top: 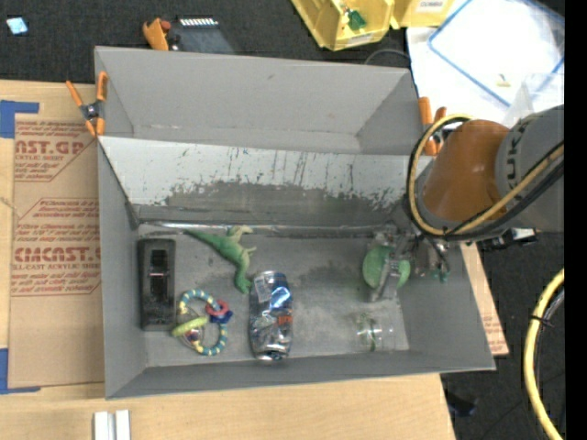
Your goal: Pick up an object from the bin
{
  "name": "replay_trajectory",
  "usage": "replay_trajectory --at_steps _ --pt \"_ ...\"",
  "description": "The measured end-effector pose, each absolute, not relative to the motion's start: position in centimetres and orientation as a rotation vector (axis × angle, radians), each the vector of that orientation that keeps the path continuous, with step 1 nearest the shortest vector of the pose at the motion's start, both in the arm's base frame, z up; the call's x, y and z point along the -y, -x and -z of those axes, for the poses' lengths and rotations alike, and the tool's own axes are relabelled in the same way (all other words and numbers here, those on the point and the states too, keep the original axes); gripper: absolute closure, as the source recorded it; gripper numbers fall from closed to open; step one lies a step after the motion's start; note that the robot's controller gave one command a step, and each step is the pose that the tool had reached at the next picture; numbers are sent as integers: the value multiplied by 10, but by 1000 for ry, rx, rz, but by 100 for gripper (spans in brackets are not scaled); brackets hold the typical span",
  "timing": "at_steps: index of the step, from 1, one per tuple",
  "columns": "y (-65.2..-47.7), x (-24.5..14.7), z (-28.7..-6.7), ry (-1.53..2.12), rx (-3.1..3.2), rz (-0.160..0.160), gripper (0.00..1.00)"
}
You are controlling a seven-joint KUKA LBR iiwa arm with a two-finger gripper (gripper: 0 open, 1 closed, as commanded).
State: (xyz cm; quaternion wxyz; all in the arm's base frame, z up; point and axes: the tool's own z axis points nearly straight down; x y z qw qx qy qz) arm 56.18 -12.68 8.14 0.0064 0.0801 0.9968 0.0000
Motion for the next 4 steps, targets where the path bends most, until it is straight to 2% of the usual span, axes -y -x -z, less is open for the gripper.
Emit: replay_trajectory --at_steps 1,2,3,4 --pt "-562 127 -81 -251 -3119 0 100" --pt "-558 110 -150 -294 -3119 -1 100" --pt "-549 121 -226 -163 -3134 -1 100" --pt "-539 123 -240 -234 -3119 0 100"
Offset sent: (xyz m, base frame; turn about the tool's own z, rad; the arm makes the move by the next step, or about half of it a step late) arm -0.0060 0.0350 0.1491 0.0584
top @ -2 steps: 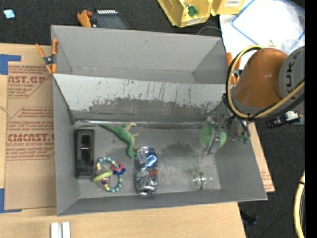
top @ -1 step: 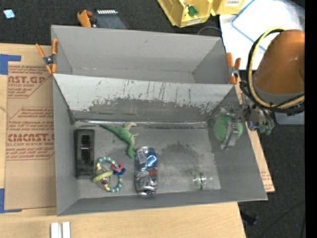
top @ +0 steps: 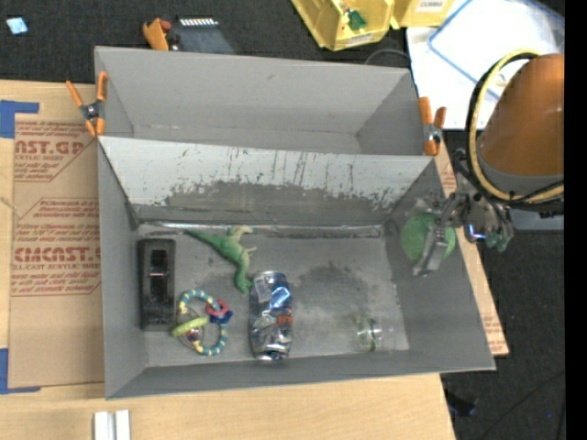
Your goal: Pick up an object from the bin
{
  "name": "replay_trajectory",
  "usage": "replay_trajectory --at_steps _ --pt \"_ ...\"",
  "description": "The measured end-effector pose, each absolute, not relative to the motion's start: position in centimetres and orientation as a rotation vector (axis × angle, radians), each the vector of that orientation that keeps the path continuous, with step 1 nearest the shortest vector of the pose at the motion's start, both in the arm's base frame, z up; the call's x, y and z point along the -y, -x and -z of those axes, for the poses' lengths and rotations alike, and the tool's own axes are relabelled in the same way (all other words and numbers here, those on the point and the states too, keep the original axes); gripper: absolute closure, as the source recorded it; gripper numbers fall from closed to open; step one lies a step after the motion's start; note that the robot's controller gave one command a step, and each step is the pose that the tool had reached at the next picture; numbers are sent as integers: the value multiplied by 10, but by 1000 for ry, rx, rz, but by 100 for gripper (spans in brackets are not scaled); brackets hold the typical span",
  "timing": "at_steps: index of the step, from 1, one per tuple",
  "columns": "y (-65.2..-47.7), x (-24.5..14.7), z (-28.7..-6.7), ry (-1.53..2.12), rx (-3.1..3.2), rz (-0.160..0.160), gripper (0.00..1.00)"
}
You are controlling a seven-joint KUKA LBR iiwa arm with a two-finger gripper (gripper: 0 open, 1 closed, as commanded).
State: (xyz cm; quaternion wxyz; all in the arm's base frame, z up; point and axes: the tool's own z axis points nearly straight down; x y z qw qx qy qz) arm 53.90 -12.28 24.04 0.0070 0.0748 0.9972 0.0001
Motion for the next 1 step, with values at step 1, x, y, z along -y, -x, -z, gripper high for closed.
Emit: replay_trajectory --at_steps 1 --pt "-512 113 -294 13 -3136 0 100"
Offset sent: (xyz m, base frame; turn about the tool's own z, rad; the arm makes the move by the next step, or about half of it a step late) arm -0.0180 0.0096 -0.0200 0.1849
